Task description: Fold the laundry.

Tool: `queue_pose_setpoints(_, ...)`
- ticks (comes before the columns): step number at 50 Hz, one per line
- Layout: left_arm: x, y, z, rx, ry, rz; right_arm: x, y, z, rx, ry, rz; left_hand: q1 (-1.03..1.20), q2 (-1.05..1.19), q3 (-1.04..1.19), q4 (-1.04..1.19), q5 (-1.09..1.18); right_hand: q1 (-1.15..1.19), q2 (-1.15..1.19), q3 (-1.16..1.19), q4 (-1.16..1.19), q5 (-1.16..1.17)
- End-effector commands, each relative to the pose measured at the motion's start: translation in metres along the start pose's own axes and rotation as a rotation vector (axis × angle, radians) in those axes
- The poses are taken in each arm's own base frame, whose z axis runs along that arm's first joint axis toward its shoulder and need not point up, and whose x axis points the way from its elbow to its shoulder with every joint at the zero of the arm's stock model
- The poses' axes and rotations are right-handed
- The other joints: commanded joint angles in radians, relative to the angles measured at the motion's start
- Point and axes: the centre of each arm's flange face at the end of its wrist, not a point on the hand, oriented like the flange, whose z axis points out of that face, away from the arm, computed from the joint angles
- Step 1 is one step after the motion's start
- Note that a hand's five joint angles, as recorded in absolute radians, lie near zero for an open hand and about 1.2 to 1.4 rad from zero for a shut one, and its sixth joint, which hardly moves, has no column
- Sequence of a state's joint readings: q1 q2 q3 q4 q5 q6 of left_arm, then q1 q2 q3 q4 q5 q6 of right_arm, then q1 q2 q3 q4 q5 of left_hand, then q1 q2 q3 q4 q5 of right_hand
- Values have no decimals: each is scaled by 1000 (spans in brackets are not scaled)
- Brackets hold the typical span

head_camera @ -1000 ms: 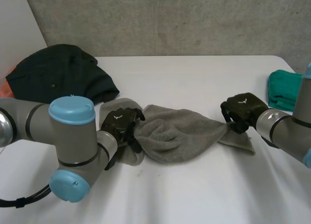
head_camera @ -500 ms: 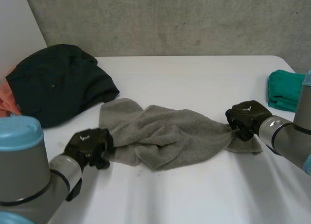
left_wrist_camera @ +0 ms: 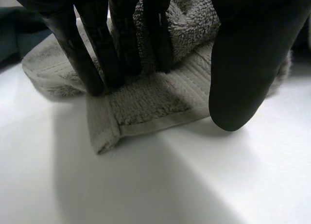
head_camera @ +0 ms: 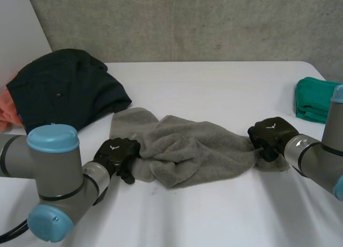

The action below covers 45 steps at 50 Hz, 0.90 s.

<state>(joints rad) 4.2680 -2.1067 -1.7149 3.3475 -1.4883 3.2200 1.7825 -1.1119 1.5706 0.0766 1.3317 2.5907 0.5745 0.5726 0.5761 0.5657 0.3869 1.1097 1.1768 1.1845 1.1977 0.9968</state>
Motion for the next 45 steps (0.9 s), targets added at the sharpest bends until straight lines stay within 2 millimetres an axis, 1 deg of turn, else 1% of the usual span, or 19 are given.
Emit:
queue_pose_setpoints(1, 0, -4, 10, 43, -3, 86, -2, 1, -1, -4, -5, -2, 71, 72, 69, 79, 84, 287, 219, 212, 199, 225)
queue_pose_setpoints(4, 0, -6, 12, 61, -6, 106, -3, 1, -1, -5, -8, -5, 76, 78, 75, 85, 89, 287, 219, 212, 199, 225)
queue_pose_setpoints(8, 0, -9, 16, 84, -8, 121, -3, 2, -1, -6, -9, -5, 156, 158, 154, 164, 169, 287, 219, 212, 199, 225)
queue_pose_setpoints(16, -1, -7, 24, 85, -10, 165, -5, 3, -1, -9, -12, -7, 203, 204, 201, 211, 216, 287, 219, 212, 199, 225)
queue_pose_setpoints(17, 0, -8, 25, 88, -10, 177, -5, 3, -1, -9, -13, -8, 281, 283, 280, 290, 294, 287, 219, 212, 199, 225)
queue_pose_setpoints(18, 0, -9, 25, 93, -9, 182, -5, 3, -1, -9, -13, -8, 305, 307, 304, 314, 318, 287, 219, 212, 199, 225)
queue_pose_setpoints(23, 1, -13, 31, 118, -10, 197, -5, 2, -1, -3, -11, -12, 349, 351, 348, 358, 362, 287, 219, 212, 199, 225)
queue_pose_setpoints(24, 2, -14, 34, 122, -9, 198, -5, 2, -1, -3, -11, -12, 434, 436, 432, 443, 447, 287, 219, 212, 199, 225)
queue_pose_setpoints(28, 2, -17, 37, 135, -8, 202, -6, 3, -1, -7, -14, -11, 528, 530, 527, 537, 541, 287, 219, 212, 199, 225)
queue_pose_setpoints(33, 2, -24, 40, 162, -13, 204, -6, 3, -1, -7, -14, -11, 704, 706, 703, 713, 717, 287, 219, 212, 199, 225)
queue_pose_setpoints(35, 2, -26, 41, 173, -13, 205, -6, 4, -1, -8, -15, -10, 821, 823, 820, 830, 834, 287, 219, 212, 199, 225)
queue_pose_setpoints(38, 1, -28, 42, 182, -24, 205, -6, 4, -1, -6, -13, -11, 822, 824, 820, 831, 835, 287, 219, 212, 199, 225)
queue_pose_setpoints(40, -1, -35, 39, 195, -42, 206, -4, 3, -1, -3, -8, -14, 822, 824, 820, 831, 835, 287, 219, 212, 199, 225)
queue_pose_setpoints(41, -1, -34, 38, 194, -48, 207, -2, 0, -1, 7, -1, -17, 822, 824, 820, 831, 835, 287, 219, 212, 199, 225)
queue_pose_setpoints(42, -2, -47, 30, 225, -70, 214, 1, -4, -3, 12, 8, -21, 822, 824, 820, 831, 835, 287, 219, 212, 199, 225)
queue_pose_setpoints(43, -5, -66, 19, 278, -96, 216, 6, -12, -8, 32, 27, -34, 822, 824, 820, 831, 835, 287, 219, 212, 199, 225)
queue_pose_setpoints(44, -8, -93, -2, 351, -120, 217, 8, -17, -11, 46, 38, -46, 822, 824, 820, 831, 835, 287, 219, 212, 199, 225)
queue_pose_setpoints(45, -8, -97, -5, 363, -123, 217, 16, -33, -24, 78, 69, -91, 822, 824, 820, 831, 835, 287, 219, 212, 199, 225)
